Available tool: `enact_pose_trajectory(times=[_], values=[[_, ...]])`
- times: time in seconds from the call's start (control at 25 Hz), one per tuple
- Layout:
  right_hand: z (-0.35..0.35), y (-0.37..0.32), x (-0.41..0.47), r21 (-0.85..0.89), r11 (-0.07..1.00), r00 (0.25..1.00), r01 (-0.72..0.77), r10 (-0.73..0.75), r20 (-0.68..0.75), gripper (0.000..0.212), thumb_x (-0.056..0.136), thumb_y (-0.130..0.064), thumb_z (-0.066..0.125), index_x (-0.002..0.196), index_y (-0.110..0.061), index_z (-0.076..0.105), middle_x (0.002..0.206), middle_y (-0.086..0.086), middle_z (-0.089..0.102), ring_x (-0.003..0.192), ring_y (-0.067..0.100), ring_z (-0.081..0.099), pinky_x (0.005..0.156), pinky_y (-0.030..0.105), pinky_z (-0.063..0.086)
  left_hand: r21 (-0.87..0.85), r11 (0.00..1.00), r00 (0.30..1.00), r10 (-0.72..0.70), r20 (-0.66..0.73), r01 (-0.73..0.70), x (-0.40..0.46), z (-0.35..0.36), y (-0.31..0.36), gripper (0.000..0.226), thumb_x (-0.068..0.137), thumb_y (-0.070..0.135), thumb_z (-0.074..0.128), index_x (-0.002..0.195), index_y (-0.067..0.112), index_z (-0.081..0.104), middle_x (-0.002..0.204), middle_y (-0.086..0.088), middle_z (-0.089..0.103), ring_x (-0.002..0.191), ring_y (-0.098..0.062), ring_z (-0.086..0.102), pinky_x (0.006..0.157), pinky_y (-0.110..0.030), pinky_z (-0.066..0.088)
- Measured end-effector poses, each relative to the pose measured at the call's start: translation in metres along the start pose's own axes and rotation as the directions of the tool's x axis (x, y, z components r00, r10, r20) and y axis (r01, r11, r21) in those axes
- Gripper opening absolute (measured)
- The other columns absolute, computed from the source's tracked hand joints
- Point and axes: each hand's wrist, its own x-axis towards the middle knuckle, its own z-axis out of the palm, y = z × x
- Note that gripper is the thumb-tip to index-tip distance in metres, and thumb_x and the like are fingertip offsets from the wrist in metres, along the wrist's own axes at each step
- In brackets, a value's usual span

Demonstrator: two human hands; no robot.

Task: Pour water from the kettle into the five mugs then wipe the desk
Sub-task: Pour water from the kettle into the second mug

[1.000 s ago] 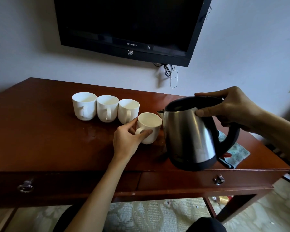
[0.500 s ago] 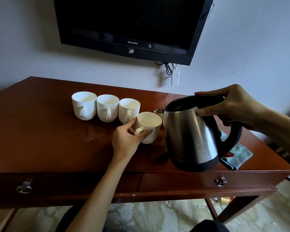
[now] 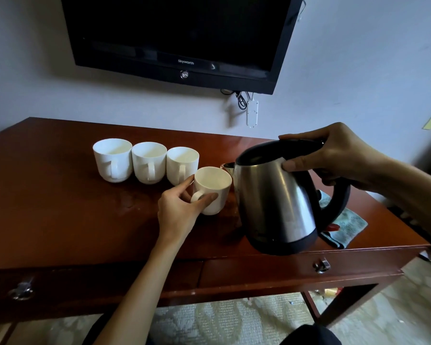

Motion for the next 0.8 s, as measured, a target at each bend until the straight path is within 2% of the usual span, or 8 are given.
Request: enact_pose_trajectory(times=[0.16, 0.28, 0.44, 0.6, 0.72, 0.8], values=[[0.002, -0.001, 0.002, -0.021, 1.000, 1.000, 0.008, -0.007, 0.016, 0.056, 0.059, -0.020, 0.091, 0.113, -0.025, 0.078, 0.050, 0.004, 0.034, 0.043, 0.019, 0.023, 0.046, 0.028, 0.022, 0.002, 1.000, 1.000, 0.006, 0.000, -0.006, 0.001, 0.000, 0.000, 0.088, 0.058, 0.066, 0.079, 0.133, 0.022, 0.066, 0.050, 0.012, 0.042, 0.057, -0.007, 0.043, 0.069, -0.050, 0.053], [0.001, -0.001, 0.004, -0.034, 0.999, 1.000, 0.010, -0.009, 0.018, 0.051, 0.066, -0.015, 0.091, 0.114, -0.026, 0.078, 0.050, 0.004, 0.035, 0.043, 0.018, 0.023, 0.045, 0.026, 0.023, 0.005, 1.000, 1.000, 0.020, 0.001, -0.020, 0.001, -0.001, 0.002, 0.083, 0.057, 0.066, 0.079, 0.132, 0.033, 0.059, 0.048, 0.013, 0.043, 0.053, -0.006, 0.040, 0.063, -0.044, 0.049], [0.001, -0.001, 0.004, -0.027, 1.000, 1.000, 0.004, -0.004, 0.029, 0.052, 0.067, -0.015, 0.090, 0.116, -0.027, 0.076, 0.049, 0.002, 0.036, 0.043, 0.018, 0.023, 0.046, 0.027, 0.022, 0.003, 1.000, 1.000, 0.026, 0.004, -0.026, 0.002, 0.000, 0.001, 0.077, 0.058, 0.066, 0.080, 0.128, 0.041, 0.059, 0.050, 0.013, 0.043, 0.054, -0.006, 0.040, 0.065, -0.050, 0.052], [-0.001, -0.001, 0.002, -0.039, 0.999, 0.999, 0.008, -0.006, 0.040, 0.052, 0.069, -0.015, 0.089, 0.117, -0.030, 0.075, 0.046, -0.003, 0.041, 0.042, 0.016, 0.025, 0.046, 0.028, 0.023, 0.000, 1.000, 1.000, 0.029, 0.000, -0.029, 0.002, 0.000, -0.002, 0.082, 0.059, 0.055, 0.091, 0.131, 0.028, 0.064, 0.050, 0.013, 0.042, 0.054, -0.006, 0.040, 0.065, -0.046, 0.051], [-0.001, -0.002, 0.002, -0.051, 0.999, 0.999, 0.013, -0.011, 0.047, 0.053, 0.071, -0.015, 0.088, 0.120, -0.029, 0.073, 0.044, -0.007, 0.042, 0.041, 0.015, 0.027, 0.045, 0.026, 0.024, 0.009, 0.999, 0.999, 0.039, -0.011, -0.039, 0.003, 0.002, -0.007, 0.071, 0.067, 0.034, 0.093, 0.132, 0.021, 0.066, 0.049, 0.012, 0.042, 0.054, -0.005, 0.040, 0.065, -0.038, 0.048], [-0.001, -0.003, 0.003, -0.061, 0.998, 0.998, 0.019, -0.015, 0.055, 0.054, 0.070, -0.016, 0.089, 0.120, -0.029, 0.074, 0.044, -0.006, 0.042, 0.041, 0.015, 0.027, 0.044, 0.025, 0.025, 0.007, 0.999, 0.999, 0.045, -0.008, -0.045, 0.004, 0.002, -0.009, 0.068, 0.069, 0.031, 0.092, 0.131, 0.018, 0.068, 0.049, 0.012, 0.041, 0.054, -0.005, 0.039, 0.065, -0.036, 0.046]])
